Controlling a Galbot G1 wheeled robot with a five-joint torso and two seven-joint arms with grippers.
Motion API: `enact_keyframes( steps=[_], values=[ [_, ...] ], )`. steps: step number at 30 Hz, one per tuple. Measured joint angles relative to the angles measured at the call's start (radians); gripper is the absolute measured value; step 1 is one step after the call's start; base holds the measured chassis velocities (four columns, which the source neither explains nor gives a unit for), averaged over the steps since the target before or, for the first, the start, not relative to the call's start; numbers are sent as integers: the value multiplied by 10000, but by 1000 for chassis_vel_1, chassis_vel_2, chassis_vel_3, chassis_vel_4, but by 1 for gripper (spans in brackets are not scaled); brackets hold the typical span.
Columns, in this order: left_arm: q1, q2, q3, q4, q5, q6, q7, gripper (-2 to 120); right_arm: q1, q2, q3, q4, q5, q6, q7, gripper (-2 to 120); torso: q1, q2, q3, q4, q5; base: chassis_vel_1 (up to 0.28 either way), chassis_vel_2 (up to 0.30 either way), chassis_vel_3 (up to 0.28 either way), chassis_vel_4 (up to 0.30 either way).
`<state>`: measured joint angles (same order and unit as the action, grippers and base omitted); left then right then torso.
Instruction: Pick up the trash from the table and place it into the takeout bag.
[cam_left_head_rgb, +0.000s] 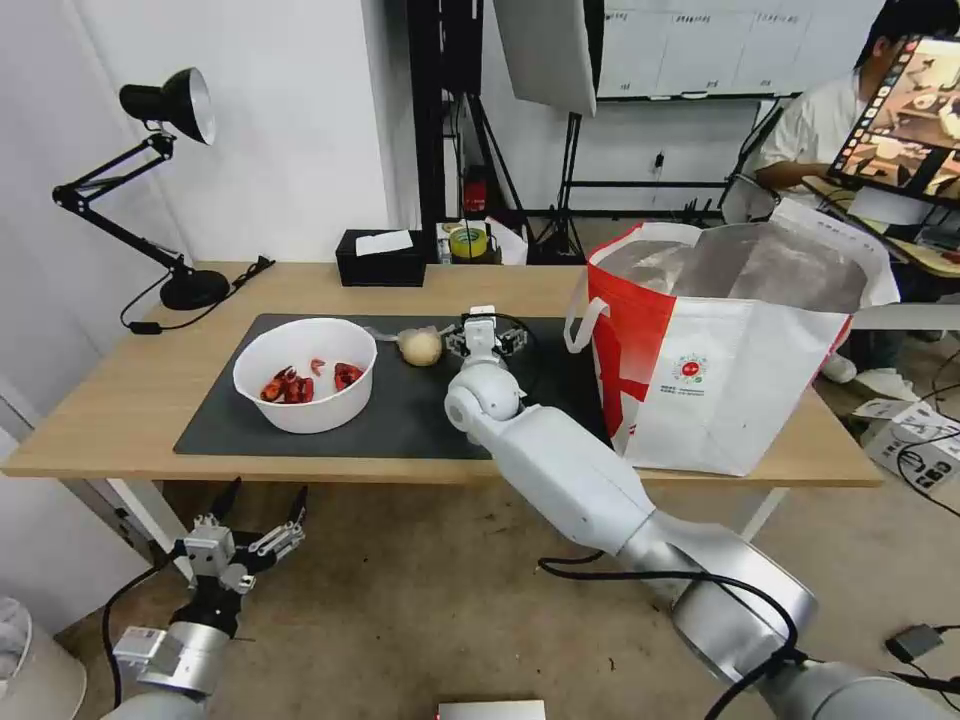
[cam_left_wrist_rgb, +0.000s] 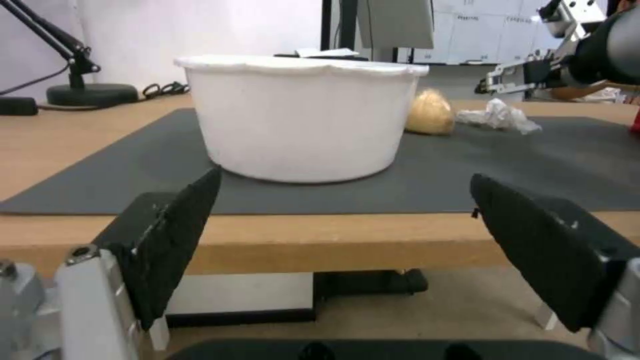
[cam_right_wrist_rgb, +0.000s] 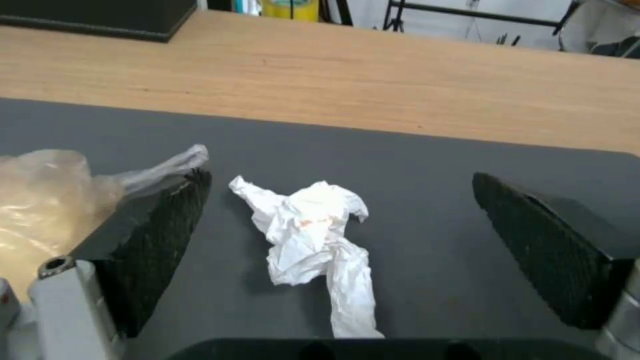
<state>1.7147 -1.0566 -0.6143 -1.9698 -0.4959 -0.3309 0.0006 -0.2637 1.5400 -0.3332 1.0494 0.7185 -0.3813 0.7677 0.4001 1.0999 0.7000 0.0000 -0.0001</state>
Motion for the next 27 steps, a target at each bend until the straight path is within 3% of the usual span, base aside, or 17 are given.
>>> enact_keyframes(
  steps=[13,27],
  values=[
    [-119,-13,141,29,3,-7,3,100,225,311,148,-906,-3,-81,-573,100,0,1,0,0,1,0,0,0,0],
    [-98,-113,144,23,15,-41,6,100,218,310,203,-1086,19,-98,-760,99,-1,1,0,0,1,0,0,0,0]
  ],
)
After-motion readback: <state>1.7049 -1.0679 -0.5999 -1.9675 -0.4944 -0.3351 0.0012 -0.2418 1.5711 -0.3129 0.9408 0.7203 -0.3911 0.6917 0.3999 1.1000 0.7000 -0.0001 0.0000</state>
